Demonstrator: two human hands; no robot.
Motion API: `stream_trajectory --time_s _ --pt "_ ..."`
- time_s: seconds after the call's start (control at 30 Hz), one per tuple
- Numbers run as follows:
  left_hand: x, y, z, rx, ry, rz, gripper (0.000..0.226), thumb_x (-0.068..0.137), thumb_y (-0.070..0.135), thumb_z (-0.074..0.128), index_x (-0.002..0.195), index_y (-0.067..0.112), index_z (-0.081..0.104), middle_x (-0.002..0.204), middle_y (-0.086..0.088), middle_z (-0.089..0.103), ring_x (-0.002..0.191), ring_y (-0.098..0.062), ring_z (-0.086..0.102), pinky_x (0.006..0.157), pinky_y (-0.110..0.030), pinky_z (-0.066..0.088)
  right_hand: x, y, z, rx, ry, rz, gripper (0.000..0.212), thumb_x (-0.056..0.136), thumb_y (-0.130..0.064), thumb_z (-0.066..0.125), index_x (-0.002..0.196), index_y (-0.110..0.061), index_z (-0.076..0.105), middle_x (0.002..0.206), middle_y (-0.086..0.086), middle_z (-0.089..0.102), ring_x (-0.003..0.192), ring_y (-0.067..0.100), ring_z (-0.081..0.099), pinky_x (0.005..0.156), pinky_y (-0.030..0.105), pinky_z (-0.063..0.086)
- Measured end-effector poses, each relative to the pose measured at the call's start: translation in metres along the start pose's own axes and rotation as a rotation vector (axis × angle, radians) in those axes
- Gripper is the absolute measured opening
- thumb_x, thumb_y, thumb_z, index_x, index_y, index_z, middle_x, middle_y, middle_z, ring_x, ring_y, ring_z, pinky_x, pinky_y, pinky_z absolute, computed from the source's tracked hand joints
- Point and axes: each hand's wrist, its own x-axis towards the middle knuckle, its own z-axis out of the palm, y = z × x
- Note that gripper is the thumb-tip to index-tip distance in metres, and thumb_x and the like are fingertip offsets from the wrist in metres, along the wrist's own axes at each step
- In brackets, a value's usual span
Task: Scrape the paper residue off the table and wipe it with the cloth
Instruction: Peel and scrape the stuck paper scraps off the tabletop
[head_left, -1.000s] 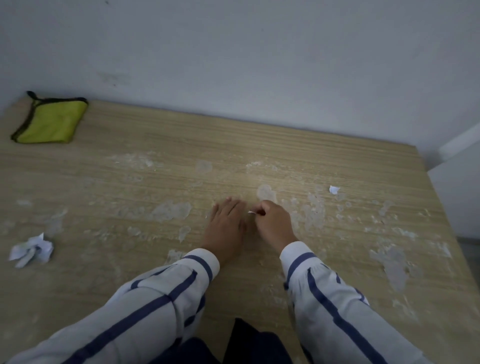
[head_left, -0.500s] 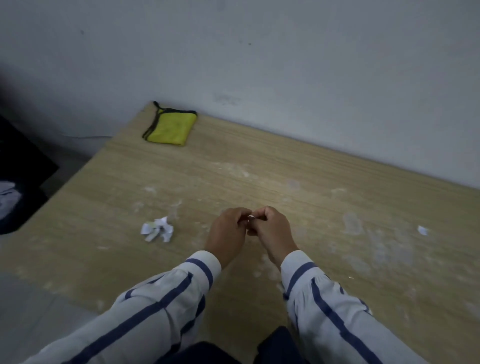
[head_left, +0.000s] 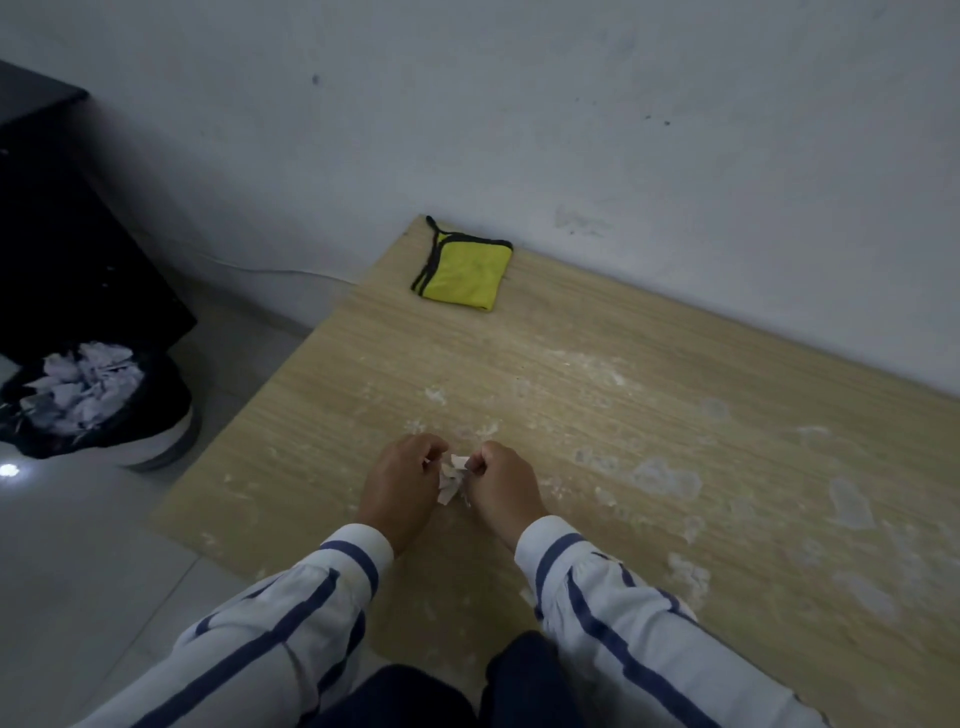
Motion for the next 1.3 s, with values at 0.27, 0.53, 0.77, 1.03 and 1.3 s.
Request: stream_trajectory --time_s 0.27,0.53,0.77,1.03,1.3 --pt "0.005 -0.011 0.004 0.017 -0.102 0.01 0.025 0.094 0.017 0.05 0.117 0.017 0.061 0.115 -0.003 0.062 0.1 -0.019 0.058 0.086 -0.028 0.048 0.002 -0.006 0.011 -0.119 0.013 0.017 0.018 0.091 -0.011 0.044 0.076 -0.019 0.049 0.092 0.004 0.049 0.076 0.019 0.045 0.07 0.027 0.035" --pt "0.006 -0.01 0.0 0.015 -0.075 0.1 0.032 0.094 0.008 0.044 0.122 0.012 0.057 0.122 -0.008 0.057 0.107 -0.023 0.055 0.088 -0.03 0.045 0.001 -0.002 0.009 -0.096 0.064 -0.006 0.016 0.091 -0.011 0.046 0.095 -0.007 0.06 0.105 0.011 0.058 0.087 0.024 0.052 0.075 0.028 0.042" --pt "0.008 -0.004 0.006 0.136 0.013 0.244 0.029 0.09 0.011 0.049 0.117 0.014 0.06 0.118 -0.004 0.058 0.109 -0.022 0.05 0.09 -0.03 0.042 0.0 0.007 0.002 -0.111 0.131 -0.027 0.018 0.093 -0.017 0.044 0.094 -0.011 0.06 0.1 0.005 0.054 0.087 0.02 0.05 0.075 0.026 0.039" --pt "-0.002 0.04 0.037 0.245 -0.012 0.395 0.032 0.088 0.017 0.05 0.119 0.019 0.058 0.126 0.0 0.053 0.12 -0.022 0.044 0.099 -0.034 0.035 -0.022 0.046 -0.033 -0.305 0.22 -0.012 0.032 0.09 -0.015 0.042 0.118 -0.018 0.056 0.124 0.005 0.049 0.115 0.026 0.043 0.098 0.037 0.036" --pt "-0.028 0.099 0.108 0.269 -0.182 0.514 0.037 0.093 0.019 0.043 0.129 0.017 0.051 0.137 -0.002 0.047 0.13 -0.02 0.037 0.109 -0.031 0.026 -0.055 0.117 -0.094 -0.318 0.306 0.076 0.032 0.088 -0.015 0.042 0.117 -0.019 0.055 0.126 0.003 0.047 0.117 0.025 0.04 0.099 0.036 0.033"
